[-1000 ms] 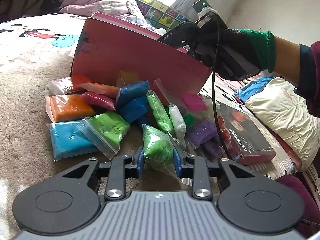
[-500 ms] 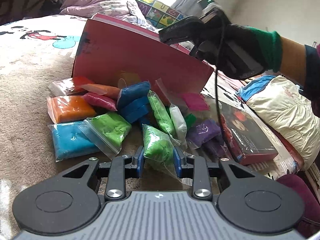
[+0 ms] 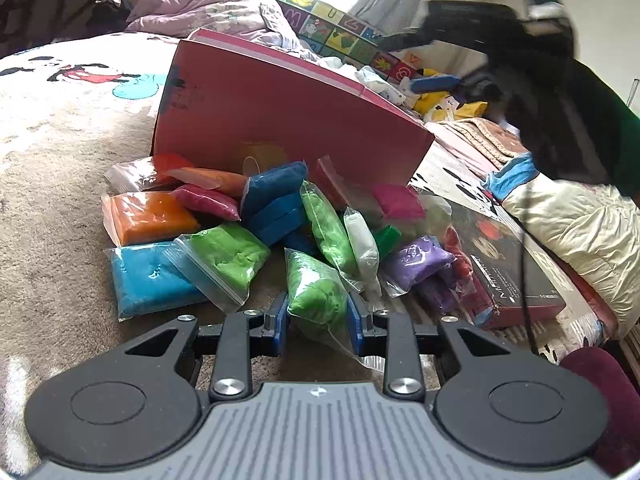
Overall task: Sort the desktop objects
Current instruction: 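Close the left tool on a green clay bag while the right tool withdraws, then carry the green clay bag with the left tool into the pink box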
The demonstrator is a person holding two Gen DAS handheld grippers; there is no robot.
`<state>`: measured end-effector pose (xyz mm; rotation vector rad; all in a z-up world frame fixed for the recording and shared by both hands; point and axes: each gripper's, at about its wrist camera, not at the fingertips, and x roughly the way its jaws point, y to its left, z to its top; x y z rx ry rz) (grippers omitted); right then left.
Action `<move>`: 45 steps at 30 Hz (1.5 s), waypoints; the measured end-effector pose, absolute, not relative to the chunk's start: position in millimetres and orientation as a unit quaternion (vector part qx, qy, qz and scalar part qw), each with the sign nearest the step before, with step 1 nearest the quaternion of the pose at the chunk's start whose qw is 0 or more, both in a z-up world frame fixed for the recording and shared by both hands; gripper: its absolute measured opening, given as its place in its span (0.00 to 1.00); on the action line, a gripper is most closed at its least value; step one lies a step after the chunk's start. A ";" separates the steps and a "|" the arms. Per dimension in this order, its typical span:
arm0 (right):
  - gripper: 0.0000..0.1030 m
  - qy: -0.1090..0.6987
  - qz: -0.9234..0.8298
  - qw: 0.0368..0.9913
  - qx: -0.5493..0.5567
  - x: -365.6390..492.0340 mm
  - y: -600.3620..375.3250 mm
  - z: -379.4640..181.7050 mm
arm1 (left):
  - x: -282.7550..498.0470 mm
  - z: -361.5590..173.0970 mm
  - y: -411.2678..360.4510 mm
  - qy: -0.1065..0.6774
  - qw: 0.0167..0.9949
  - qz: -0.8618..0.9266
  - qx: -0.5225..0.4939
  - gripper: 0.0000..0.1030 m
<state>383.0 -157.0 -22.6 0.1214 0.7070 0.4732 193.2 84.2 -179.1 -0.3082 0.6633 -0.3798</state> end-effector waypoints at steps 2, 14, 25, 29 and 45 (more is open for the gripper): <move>0.74 0.329 0.237 0.912 0.055 365.0 -163.1 -23.0 | 192.7 -178.3 83.7 0.320 0.918 -0.182 -0.148 0.28; 0.75 0.307 0.238 0.920 0.045 278.4 -201.3 -73.5 | 186.7 -175.1 85.5 0.308 0.928 -0.154 -0.140 0.28; 0.75 0.266 0.212 0.940 -0.026 212.6 -206.1 -120.1 | 173.5 -169.1 89.4 0.283 0.939 -0.136 -0.138 0.28; 0.73 0.248 0.212 0.943 -0.071 197.1 -201.9 -129.0 | 168.0 -165.5 90.5 0.273 0.945 -0.124 -0.134 0.28; 0.41 0.207 0.212 0.937 -0.185 188.6 -191.9 -139.6 | 154.3 -128.6 72.2 0.215 0.962 -0.095 -0.136 0.28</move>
